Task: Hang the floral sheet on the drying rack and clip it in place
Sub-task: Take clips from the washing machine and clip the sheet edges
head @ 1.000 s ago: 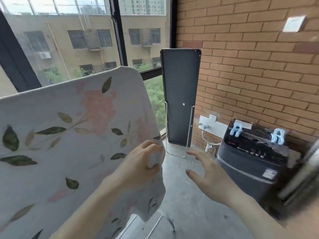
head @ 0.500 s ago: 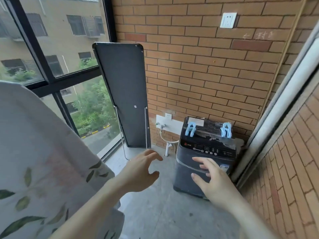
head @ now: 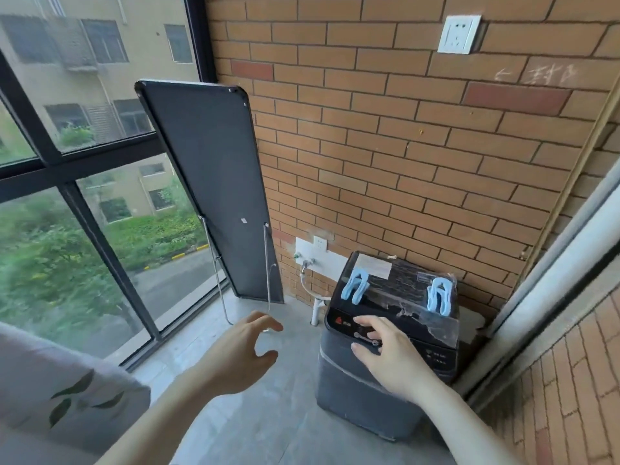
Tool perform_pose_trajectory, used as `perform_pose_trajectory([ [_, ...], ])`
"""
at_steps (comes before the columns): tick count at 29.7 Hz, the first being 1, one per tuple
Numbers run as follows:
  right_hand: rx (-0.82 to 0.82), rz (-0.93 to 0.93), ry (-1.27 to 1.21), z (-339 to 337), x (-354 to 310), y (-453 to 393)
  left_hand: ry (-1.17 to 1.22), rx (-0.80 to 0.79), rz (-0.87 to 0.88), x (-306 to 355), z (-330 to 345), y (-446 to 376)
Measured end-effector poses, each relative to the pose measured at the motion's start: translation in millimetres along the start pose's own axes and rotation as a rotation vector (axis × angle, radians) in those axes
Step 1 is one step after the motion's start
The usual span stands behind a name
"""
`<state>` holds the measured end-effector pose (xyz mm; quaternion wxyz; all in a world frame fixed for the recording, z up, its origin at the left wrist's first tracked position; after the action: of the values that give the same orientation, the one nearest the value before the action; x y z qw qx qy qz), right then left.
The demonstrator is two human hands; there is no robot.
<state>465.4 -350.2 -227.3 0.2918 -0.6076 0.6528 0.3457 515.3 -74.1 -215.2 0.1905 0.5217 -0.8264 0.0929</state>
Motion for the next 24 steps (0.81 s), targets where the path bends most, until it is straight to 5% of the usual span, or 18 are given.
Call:
perform_pose_trajectory([
  [8,-0.105,0.079,-0.03,-2,47,-97,0.029,-0.049,-0.163,-40,21,-51],
  [24,0.035,0.368,0.018,-23,146,-298,0.07,-0.169,-0.149,-79,52,-255],
])
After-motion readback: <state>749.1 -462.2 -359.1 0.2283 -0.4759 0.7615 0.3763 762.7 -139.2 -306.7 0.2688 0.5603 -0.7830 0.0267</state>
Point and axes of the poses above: each hand's wrist, its own y-axis away from the middle knuckle, its own z-axis out of the palm, x = y × z, the point moved 6 cm from there along -y, towards the middle knuckle, and after that the axes turned 6 degrees about -y, right-handed, at the moved point
